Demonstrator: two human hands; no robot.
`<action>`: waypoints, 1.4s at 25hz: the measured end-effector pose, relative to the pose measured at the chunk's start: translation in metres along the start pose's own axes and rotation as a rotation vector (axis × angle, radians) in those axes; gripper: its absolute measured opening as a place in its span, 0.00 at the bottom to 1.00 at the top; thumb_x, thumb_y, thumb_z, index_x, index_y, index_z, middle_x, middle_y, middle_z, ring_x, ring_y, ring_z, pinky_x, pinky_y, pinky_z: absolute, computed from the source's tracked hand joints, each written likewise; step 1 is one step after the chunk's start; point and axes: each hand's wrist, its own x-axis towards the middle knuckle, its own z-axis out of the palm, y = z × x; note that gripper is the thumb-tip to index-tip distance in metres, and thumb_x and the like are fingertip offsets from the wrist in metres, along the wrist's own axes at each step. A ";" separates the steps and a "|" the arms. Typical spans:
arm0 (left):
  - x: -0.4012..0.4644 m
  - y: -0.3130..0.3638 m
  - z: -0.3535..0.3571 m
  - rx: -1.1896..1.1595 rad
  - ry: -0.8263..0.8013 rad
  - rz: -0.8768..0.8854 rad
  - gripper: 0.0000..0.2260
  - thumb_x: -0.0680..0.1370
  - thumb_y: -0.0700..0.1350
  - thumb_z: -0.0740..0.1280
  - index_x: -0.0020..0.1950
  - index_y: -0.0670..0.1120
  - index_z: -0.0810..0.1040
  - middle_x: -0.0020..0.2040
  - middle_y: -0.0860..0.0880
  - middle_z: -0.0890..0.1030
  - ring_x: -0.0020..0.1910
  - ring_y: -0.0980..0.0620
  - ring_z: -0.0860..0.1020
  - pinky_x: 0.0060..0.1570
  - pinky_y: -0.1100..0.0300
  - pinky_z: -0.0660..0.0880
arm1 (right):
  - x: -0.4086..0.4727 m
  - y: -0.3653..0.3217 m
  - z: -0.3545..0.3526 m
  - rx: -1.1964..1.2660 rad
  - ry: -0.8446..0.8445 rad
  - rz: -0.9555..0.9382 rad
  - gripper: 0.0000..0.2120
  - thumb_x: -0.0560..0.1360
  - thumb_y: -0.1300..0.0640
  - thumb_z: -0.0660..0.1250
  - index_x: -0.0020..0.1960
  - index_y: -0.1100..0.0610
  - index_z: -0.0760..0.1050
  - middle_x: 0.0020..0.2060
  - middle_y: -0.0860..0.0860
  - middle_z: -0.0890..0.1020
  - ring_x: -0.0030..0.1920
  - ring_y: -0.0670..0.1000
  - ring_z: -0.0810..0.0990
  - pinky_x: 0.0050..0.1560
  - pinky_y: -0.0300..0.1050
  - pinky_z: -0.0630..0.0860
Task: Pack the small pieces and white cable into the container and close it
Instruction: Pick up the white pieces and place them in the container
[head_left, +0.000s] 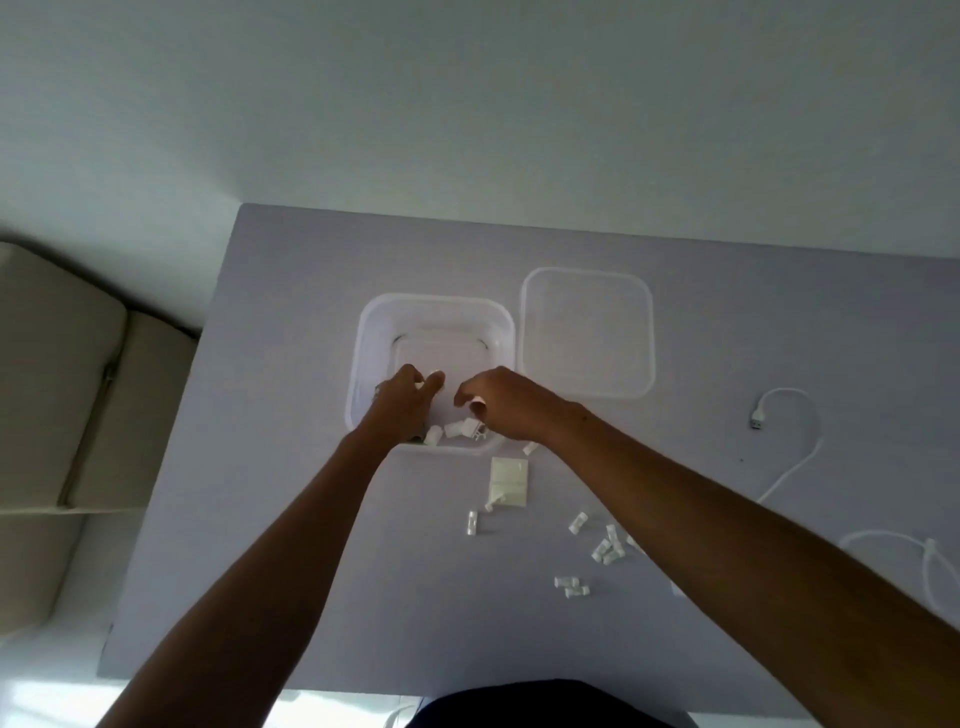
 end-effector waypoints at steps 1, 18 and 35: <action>-0.001 0.003 0.002 0.056 -0.005 0.031 0.22 0.79 0.59 0.59 0.61 0.42 0.71 0.51 0.43 0.77 0.49 0.44 0.75 0.49 0.51 0.73 | -0.012 0.002 -0.008 0.099 0.161 -0.019 0.13 0.77 0.66 0.63 0.57 0.56 0.81 0.55 0.53 0.83 0.53 0.50 0.82 0.57 0.39 0.76; -0.015 0.025 0.040 0.318 -0.283 0.303 0.17 0.75 0.51 0.72 0.59 0.46 0.75 0.55 0.42 0.80 0.50 0.45 0.78 0.47 0.58 0.70 | -0.123 0.136 0.065 0.323 0.682 0.626 0.13 0.70 0.69 0.68 0.53 0.59 0.78 0.45 0.53 0.75 0.48 0.55 0.76 0.48 0.40 0.68; -0.060 0.097 0.097 0.470 0.156 0.402 0.17 0.78 0.53 0.64 0.58 0.42 0.76 0.54 0.42 0.80 0.52 0.42 0.79 0.52 0.47 0.76 | -0.204 0.136 0.051 1.856 0.821 0.617 0.10 0.77 0.63 0.63 0.54 0.62 0.81 0.39 0.57 0.81 0.39 0.54 0.80 0.39 0.45 0.77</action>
